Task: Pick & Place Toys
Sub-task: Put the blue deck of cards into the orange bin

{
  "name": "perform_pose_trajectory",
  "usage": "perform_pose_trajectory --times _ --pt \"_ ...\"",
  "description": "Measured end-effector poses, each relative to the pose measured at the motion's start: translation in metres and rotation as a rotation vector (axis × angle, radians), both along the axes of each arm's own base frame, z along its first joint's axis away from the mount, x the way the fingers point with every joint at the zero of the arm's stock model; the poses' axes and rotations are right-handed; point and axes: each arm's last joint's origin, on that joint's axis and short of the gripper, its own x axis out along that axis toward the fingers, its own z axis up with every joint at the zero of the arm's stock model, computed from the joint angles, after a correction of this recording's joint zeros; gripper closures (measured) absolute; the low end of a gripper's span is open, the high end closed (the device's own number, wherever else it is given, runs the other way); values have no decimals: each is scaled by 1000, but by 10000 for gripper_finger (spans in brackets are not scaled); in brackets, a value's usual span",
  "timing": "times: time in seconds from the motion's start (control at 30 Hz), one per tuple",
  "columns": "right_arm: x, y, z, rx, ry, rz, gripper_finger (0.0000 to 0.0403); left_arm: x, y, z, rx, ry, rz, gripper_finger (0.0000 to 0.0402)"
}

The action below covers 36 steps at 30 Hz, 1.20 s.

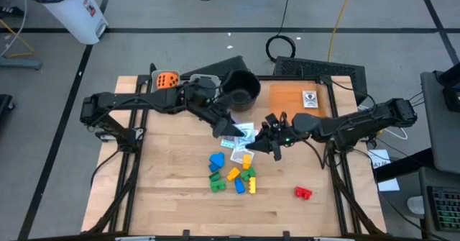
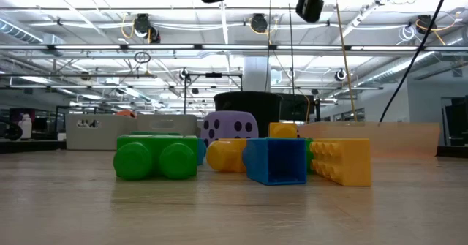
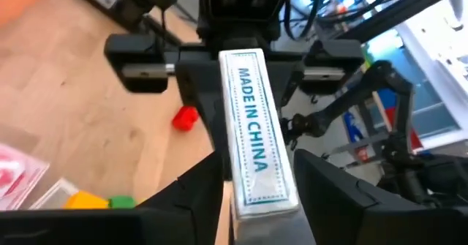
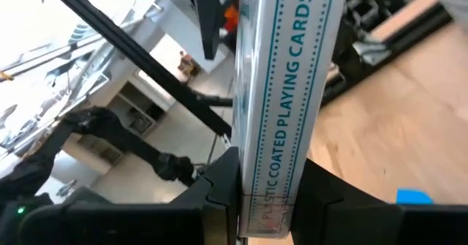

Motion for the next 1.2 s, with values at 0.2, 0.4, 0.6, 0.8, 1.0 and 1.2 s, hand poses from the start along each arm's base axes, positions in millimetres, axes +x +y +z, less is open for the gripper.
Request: perform_pose_trajectory --times 0.2,0.4,0.6,0.8,1.0,1.2 --pt "0 0 -5 3 57 8 336 -1 2 -4 43 26 30 249" --pt "0 0 -5 1 56 9 330 -1 3 -4 63 21 36 289" --pt "0 0 -5 -19 52 5 330 -1 3 -4 68 19 33 333" --pt "0 0 -4 -54 25 6 308 -1 1 -3 90 2 18 333" --pt "1 -5 -1 -149 -18 -84 284 -1 4 -4 92 9 29 331" --pt "3 -29 3 -153 -59 -172 255 -2 11 -5 98 22 54 331"
